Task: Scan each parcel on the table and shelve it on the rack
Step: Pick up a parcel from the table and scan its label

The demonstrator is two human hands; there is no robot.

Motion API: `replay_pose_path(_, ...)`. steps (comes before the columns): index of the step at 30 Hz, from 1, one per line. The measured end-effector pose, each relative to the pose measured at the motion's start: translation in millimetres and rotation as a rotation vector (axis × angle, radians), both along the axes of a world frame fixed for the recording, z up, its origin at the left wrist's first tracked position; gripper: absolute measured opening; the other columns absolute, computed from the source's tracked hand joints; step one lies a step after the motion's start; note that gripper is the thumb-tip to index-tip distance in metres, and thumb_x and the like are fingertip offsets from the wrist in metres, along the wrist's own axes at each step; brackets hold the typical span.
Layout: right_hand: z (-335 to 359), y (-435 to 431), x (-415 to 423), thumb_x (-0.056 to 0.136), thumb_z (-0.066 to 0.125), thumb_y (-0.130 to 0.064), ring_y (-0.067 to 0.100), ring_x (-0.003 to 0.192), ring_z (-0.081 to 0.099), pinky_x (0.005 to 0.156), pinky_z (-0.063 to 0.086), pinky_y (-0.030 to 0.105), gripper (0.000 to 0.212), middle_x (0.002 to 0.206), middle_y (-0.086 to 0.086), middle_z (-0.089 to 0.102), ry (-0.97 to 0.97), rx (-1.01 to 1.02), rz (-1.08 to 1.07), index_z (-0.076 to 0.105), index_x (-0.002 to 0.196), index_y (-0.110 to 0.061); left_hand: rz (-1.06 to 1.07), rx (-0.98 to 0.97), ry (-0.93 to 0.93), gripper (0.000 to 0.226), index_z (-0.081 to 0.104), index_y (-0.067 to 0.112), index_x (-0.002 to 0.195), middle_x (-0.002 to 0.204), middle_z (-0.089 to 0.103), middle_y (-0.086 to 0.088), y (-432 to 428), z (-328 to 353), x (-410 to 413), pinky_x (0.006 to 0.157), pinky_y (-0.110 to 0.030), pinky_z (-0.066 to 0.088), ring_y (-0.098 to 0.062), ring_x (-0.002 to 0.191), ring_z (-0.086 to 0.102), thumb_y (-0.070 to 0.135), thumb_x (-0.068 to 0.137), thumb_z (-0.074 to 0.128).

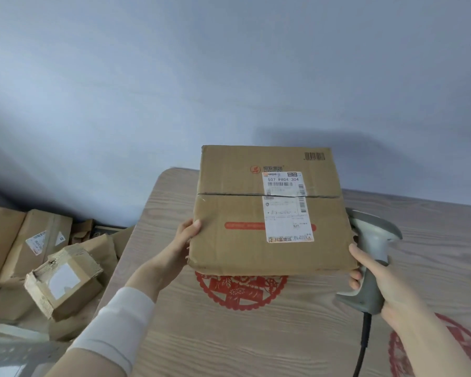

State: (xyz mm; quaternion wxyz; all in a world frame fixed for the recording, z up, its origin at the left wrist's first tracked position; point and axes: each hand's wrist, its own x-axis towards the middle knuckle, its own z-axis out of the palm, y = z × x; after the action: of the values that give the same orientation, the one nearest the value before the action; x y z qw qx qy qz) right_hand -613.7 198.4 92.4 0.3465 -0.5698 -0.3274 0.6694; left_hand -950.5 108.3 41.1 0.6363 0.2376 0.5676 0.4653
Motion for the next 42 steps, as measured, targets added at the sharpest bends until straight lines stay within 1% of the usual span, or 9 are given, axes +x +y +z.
replay_pose_path(3,15,-18,27,0.058,0.078,-0.025,0.01,0.04,0.043,0.036,0.038,0.024,0.044,0.064,0.002,0.05,0.017,0.047,0.02,0.061,0.096,-0.013,0.001,0.059,0.015,0.114,0.032,0.029,0.142,0.14,0.048,0.0,-23,22,30,0.102,-0.043,0.041,-0.019,0.125,0.05,0.075,0.046,0.072)
replay_pose_path(6,30,-35,49,0.057,0.078,-0.026,0.01,0.04,0.043,0.036,0.038,0.024,0.046,0.065,0.002,0.048,0.057,0.119,0.057,0.059,0.097,-0.012,0.007,0.099,-0.031,0.11,0.04,0.027,0.136,0.13,0.059,0.002,-52,41,58,0.083,-0.028,0.052,-0.015,0.115,0.059,0.071,0.043,0.077)
replay_pose_path(13,66,-78,92,0.059,0.077,-0.026,0.011,0.041,0.046,0.037,0.04,0.024,0.04,0.059,-0.001,0.055,0.08,0.21,0.126,0.059,0.091,-0.01,0.136,0.175,-0.08,0.091,0.048,0.021,0.125,0.103,0.072,-0.001,-109,71,111,0.062,-0.029,0.056,-0.017,0.091,0.07,0.053,0.048,0.081)
replay_pose_path(17,90,-98,101,0.061,0.078,-0.025,0.011,0.043,0.047,0.038,0.04,0.025,0.041,0.062,-0.001,0.058,0.09,0.237,0.125,0.059,0.095,-0.011,0.224,0.278,0.012,0.071,0.048,0.029,0.125,0.113,0.069,0.001,-127,89,119,0.067,-0.025,0.055,-0.013,0.098,0.067,0.052,0.06,0.069)
replay_pose_path(23,117,-125,107,0.072,0.074,-0.023,0.012,0.042,0.047,0.042,0.042,0.024,0.026,0.061,0.001,0.06,0.085,0.315,0.114,0.057,0.088,-0.011,0.277,0.361,-0.003,0.078,0.047,0.02,0.129,0.11,0.067,0.001,-151,103,116,0.063,-0.022,0.055,-0.01,0.092,0.068,0.047,0.059,0.067)
replay_pose_path(28,146,-145,103,0.085,0.064,-0.028,0.011,0.04,0.044,0.04,0.041,0.025,0.021,0.096,0.002,0.074,0.142,0.44,0.082,0.057,0.102,-0.017,0.315,0.449,0.085,0.064,0.053,0.033,0.119,0.111,0.066,0.006,-166,117,112,0.066,-0.023,0.055,-0.01,0.097,0.066,0.044,0.059,0.069)
replay_pose_path(31,172,-158,88,0.072,0.067,-0.041,0.011,0.04,0.045,0.039,0.042,0.024,0.04,0.077,0.003,0.072,0.135,0.455,0.222,0.059,0.102,-0.017,0.332,0.417,0.131,0.094,0.038,0.035,0.133,0.12,0.057,0.005,-169,121,116,0.069,-0.027,0.051,-0.013,0.102,0.06,0.051,0.048,0.075)
replay_pose_path(33,188,-167,72,0.067,0.069,-0.042,0.011,0.039,0.046,0.038,0.041,0.024,0.049,0.068,0.003,0.07,0.126,0.42,0.347,0.059,0.103,-0.011,0.347,0.425,0.146,0.098,0.034,0.034,0.136,0.121,0.054,0.005,-170,121,117,0.072,-0.028,0.049,-0.013,0.103,0.058,0.05,0.048,0.073)
replay_pose_path(42,204,-179,36,0.085,0.065,-0.032,0.013,0.037,0.046,0.037,0.04,0.022,0.027,0.054,0.004,0.059,0.053,0.273,0.45,0.06,0.082,-0.006,0.336,0.411,0.149,0.098,0.033,0.03,0.138,0.117,0.059,0.006,-177,123,118,0.067,-0.027,0.052,-0.01,0.094,0.065,0.047,0.049,0.069)
